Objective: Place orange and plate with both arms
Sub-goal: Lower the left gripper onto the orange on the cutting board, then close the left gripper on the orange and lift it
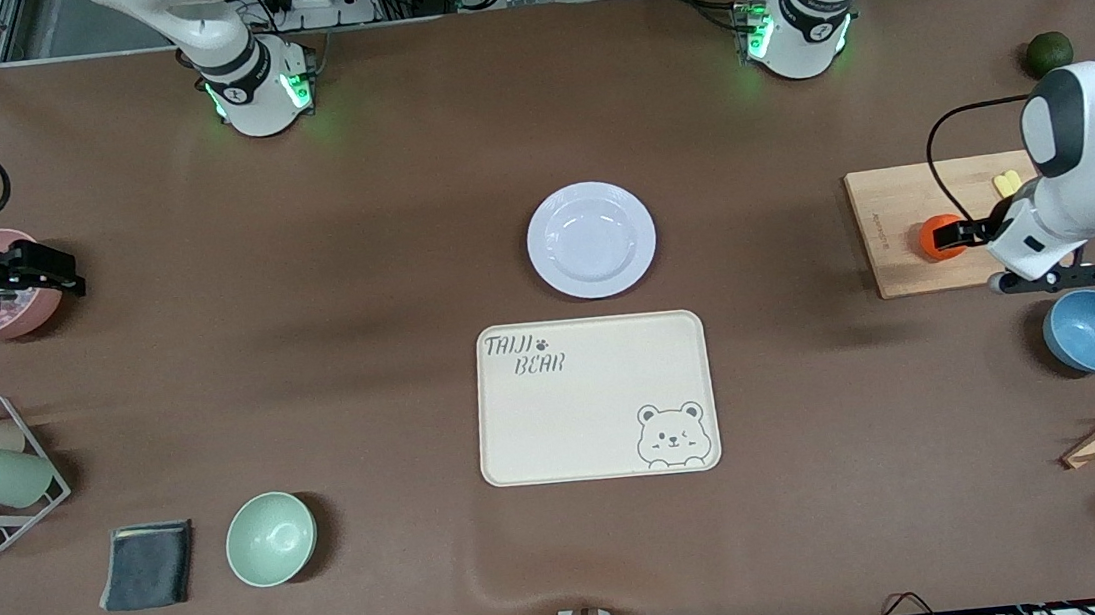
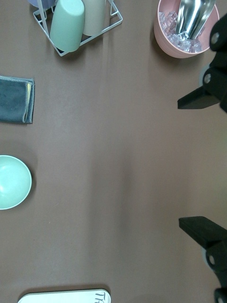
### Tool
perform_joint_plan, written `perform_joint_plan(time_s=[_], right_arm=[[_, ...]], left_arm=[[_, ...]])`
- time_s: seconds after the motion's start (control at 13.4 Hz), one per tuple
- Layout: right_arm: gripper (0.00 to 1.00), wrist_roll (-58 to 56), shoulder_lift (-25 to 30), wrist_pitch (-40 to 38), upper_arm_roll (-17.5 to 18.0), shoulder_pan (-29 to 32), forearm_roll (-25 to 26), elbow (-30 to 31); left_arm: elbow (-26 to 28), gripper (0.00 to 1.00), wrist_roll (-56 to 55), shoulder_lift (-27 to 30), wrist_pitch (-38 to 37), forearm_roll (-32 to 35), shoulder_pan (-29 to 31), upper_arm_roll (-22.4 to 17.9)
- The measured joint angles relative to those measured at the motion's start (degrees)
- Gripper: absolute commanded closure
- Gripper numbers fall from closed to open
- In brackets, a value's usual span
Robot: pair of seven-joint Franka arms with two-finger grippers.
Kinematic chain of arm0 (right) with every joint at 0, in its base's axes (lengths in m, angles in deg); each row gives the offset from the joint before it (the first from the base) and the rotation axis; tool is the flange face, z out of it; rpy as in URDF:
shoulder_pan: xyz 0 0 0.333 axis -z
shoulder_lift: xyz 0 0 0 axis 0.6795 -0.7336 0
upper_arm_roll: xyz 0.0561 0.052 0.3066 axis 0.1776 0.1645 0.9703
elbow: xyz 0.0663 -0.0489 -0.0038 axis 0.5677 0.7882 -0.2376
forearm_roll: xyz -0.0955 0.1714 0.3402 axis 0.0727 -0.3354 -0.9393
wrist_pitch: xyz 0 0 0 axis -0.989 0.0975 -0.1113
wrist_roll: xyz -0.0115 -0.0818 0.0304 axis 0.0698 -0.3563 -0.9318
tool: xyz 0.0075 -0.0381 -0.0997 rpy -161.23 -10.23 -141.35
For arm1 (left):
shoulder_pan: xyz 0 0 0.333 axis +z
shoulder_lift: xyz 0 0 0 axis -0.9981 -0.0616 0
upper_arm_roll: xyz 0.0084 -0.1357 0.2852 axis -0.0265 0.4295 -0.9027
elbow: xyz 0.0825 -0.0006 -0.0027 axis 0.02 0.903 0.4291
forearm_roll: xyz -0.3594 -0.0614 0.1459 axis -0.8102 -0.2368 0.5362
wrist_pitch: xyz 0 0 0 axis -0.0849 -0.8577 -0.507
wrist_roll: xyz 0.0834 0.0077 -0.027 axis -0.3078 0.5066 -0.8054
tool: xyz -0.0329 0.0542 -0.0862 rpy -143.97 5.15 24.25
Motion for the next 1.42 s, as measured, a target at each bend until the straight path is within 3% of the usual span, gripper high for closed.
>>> perform_joint_plan(time_s=[0.6, 1.12, 1.2, 1.27, 1.35, 1.42], right_arm=[[0.00, 0.07, -0.58, 0.03, -0.05, 0.05, 0.00, 0.00], [0.00, 0.08, -0.62, 0.03, -0.01, 0.04, 0.00, 0.00], [0.00, 0.08, -0.62, 0.03, 0.00, 0.03, 0.00, 0.00], [0.00, 0.08, -0.62, 0.03, 0.02, 0.03, 0.00, 0.00], [0.00, 0.08, -0.62, 0.03, 0.03, 0.02, -0.04, 0.00], [0.00, 0.08, -0.63, 0.03, 0.04, 0.02, -0.11, 0.00]], left_arm=[[4.49, 0.00, 2.72, -5.83, 9.67, 5.00, 2.68, 0.17], [5.35, 0.00, 2.74, -8.03, 10.82, 8.55, 2.75, 0.22], [5.42, 0.17, 2.74, -8.61, 10.91, 8.55, 2.77, 0.22], [5.46, 0.57, 2.74, -9.32, 10.99, 8.55, 2.93, 0.21], [5.46, 0.75, 2.74, -9.96, 11.20, 8.55, 3.35, 0.19], [5.46, 0.83, 2.74, -10.35, 11.40, 8.55, 3.92, 0.18]])
